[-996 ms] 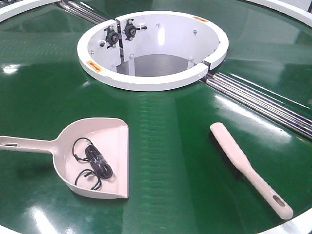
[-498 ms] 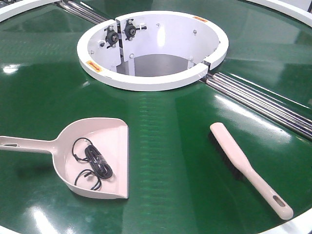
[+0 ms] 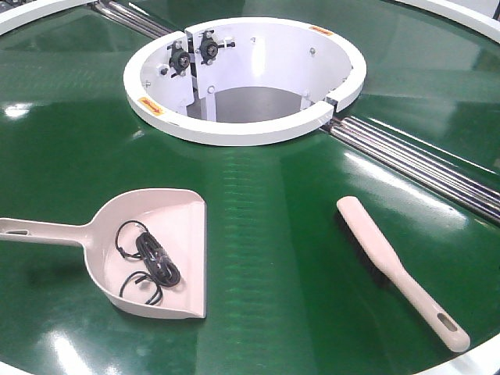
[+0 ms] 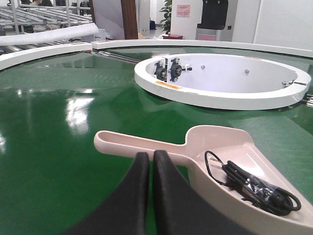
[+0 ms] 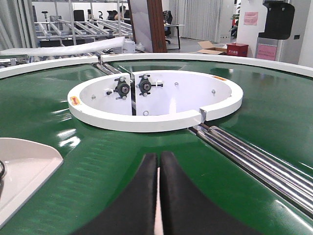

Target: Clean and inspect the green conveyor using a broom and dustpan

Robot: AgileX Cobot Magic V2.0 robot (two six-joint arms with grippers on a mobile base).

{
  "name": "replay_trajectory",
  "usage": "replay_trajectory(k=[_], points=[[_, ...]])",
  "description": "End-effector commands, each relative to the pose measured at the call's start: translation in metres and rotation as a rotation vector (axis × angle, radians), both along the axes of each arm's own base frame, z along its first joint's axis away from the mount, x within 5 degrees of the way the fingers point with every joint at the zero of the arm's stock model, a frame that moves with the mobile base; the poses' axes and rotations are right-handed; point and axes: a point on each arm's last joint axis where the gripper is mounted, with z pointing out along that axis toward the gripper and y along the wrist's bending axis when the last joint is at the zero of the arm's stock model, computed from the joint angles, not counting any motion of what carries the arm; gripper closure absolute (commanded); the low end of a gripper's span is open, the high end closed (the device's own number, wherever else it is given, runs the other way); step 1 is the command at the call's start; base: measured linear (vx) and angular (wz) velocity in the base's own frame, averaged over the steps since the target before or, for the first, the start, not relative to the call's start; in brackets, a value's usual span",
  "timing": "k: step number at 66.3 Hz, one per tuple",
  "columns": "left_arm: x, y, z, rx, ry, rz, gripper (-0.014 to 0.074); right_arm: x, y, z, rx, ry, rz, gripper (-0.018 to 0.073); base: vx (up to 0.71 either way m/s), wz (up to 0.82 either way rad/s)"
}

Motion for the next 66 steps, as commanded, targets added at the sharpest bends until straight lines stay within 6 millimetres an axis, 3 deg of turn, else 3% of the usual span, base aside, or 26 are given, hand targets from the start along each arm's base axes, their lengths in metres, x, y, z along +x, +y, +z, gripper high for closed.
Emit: replay_trajectory(k=[1, 35, 51, 58, 66], points=[[0.0, 0.0, 0.004, -0.009, -0.072, 0.003, 0.0602, 0.0, 0.0, 0.015, 0.015, -0.089, 0.002, 0.0568, 0.0, 0.0], [0.0, 0.0, 0.004, -0.009, -0.072, 0.003, 0.0602, 0.0, 0.0, 0.014, -0.027, -0.094, -0.007, 0.0568, 0.0, 0.0], [0.0, 0.0, 0.004, -0.009, -0.072, 0.003, 0.0602, 0.001, -0.017, 0.01, 0.007, -0.056, -0.235, 0.0568, 0.0, 0.0], [0.0, 0.0, 0.004, -0.009, -0.072, 0.003, 0.0602, -0.002, -0.017, -0.007, -0.036, -0.083, -0.238, 0.0568, 0.0, 0.0], [0.0, 0.0, 0.004, -0.009, -0.072, 0.003, 0.0602, -0.008, -0.017, -0.041, -0.028, -0.092, -0.233, 0.0568, 0.0, 0.0]])
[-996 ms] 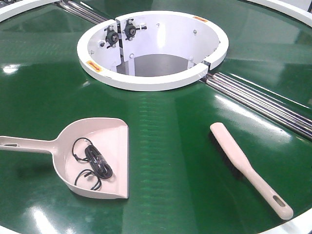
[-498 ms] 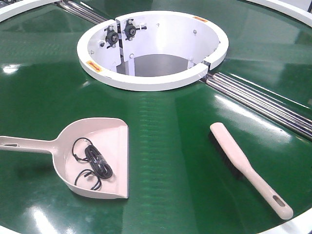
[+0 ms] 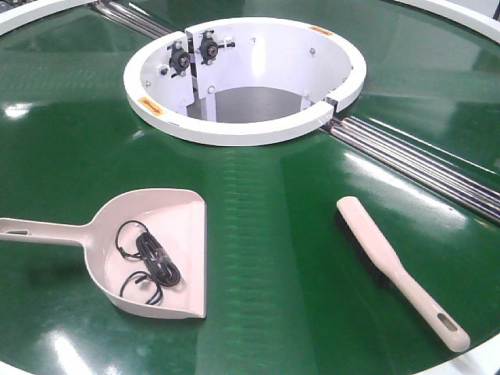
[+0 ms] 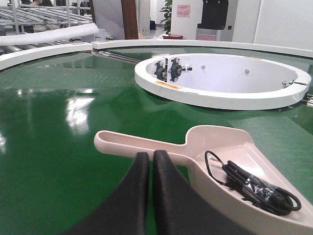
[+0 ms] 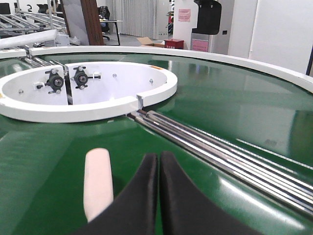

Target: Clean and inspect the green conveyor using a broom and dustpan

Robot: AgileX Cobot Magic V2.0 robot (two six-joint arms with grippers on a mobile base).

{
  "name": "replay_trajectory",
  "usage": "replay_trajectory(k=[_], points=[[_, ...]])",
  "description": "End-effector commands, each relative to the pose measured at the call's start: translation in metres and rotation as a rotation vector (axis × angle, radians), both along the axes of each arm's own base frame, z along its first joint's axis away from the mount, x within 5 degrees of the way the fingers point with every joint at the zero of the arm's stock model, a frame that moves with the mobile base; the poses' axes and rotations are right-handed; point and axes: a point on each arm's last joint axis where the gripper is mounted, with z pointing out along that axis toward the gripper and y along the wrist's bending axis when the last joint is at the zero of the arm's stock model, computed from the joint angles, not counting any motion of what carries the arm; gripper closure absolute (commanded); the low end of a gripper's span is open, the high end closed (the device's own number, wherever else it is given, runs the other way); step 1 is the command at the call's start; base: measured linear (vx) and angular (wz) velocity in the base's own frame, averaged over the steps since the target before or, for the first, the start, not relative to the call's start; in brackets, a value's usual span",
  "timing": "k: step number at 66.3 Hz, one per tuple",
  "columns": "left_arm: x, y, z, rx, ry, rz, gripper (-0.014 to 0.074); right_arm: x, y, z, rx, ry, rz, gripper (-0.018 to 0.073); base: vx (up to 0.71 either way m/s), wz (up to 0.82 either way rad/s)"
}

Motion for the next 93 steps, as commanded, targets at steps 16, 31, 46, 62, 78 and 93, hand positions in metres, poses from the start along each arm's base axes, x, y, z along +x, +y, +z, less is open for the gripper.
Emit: replay_trajectory(k=[16, 31, 46, 62, 78, 93], points=[[0.0, 0.0, 0.004, -0.009, -0.072, 0.003, 0.0602, -0.007, 0.0, -0.019, 0.014, -0.077, -0.002, 0.0568, 0.0, 0.0], [0.0, 0.0, 0.004, -0.009, -0.072, 0.003, 0.0602, -0.007, 0.0, -0.019, 0.013, -0.076, -0.002, 0.0568, 0.0, 0.0], [0.0, 0.0, 0.004, -0.009, -0.072, 0.003, 0.0602, -0.007, 0.0, -0.019, 0.013, -0.076, -0.002, 0.0568, 0.0, 0.0], [0.0, 0.0, 0.004, -0.009, -0.072, 0.003, 0.0602, -0.007, 0.0, -0.019, 0.013, -0.076, -0.002, 0.0568, 0.0, 0.0], [0.0, 0.0, 0.004, -0.009, -0.072, 0.003, 0.0602, -0.007, 0.0, -0.019, 0.013, -0.076, -0.002, 0.0568, 0.0, 0.0], [0.0, 0.0, 0.004, -0.009, -0.072, 0.003, 0.0602, -0.007, 0.0, -0.019, 0.013, -0.076, -0.002, 0.0568, 0.0, 0.0]])
